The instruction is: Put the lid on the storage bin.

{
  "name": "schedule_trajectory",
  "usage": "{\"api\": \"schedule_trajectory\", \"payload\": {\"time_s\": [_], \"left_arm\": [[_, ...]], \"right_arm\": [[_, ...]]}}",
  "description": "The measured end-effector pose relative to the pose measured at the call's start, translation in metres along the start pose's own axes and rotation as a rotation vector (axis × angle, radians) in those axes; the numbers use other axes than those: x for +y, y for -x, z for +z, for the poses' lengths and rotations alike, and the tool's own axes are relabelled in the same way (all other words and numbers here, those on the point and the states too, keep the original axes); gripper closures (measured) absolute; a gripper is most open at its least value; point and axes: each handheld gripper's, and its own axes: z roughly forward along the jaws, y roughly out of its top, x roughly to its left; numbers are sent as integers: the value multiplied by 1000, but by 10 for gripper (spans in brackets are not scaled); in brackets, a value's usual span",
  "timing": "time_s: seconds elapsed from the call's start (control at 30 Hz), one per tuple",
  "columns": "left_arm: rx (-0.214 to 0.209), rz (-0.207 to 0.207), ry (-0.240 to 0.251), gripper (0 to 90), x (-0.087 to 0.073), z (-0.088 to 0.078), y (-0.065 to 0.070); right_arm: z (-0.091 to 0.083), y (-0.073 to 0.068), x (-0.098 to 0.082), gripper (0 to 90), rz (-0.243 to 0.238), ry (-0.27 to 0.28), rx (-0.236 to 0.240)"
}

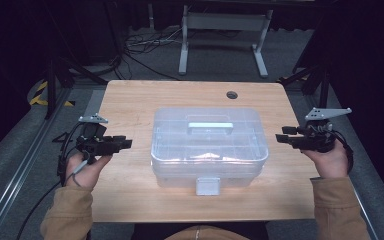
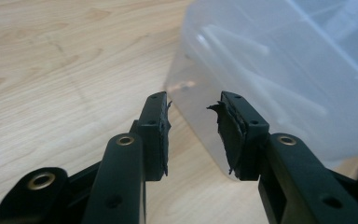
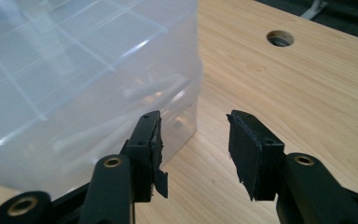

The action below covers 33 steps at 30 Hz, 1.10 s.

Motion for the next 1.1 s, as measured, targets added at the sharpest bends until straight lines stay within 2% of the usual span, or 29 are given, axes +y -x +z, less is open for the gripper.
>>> {"api": "schedule_trajectory", "payload": {"time_s": [0.07,0.33,0.4,0.53,0.67,0.8,1.1], "left_arm": [[36,2,4,631,-2,4,-2],[81,-12,18,599,-9,21,-15],[90,-18,29,597,-12,23,-19],[93,-20,48,583,-17,28,-25],[108,22,47,574,-21,35,-27],[107,28,47,567,-22,39,-29],[115,6,19,557,-28,48,-39]], "right_arm": [[1,4,-2,550,18,12,-20],[9,20,-15,526,67,24,-73],[13,25,-18,527,82,17,-73],[21,33,-27,517,93,2,-88],[29,39,-34,500,95,-5,-105],[34,43,-40,485,94,-14,-118],[47,51,-51,446,98,-27,-128]]}}
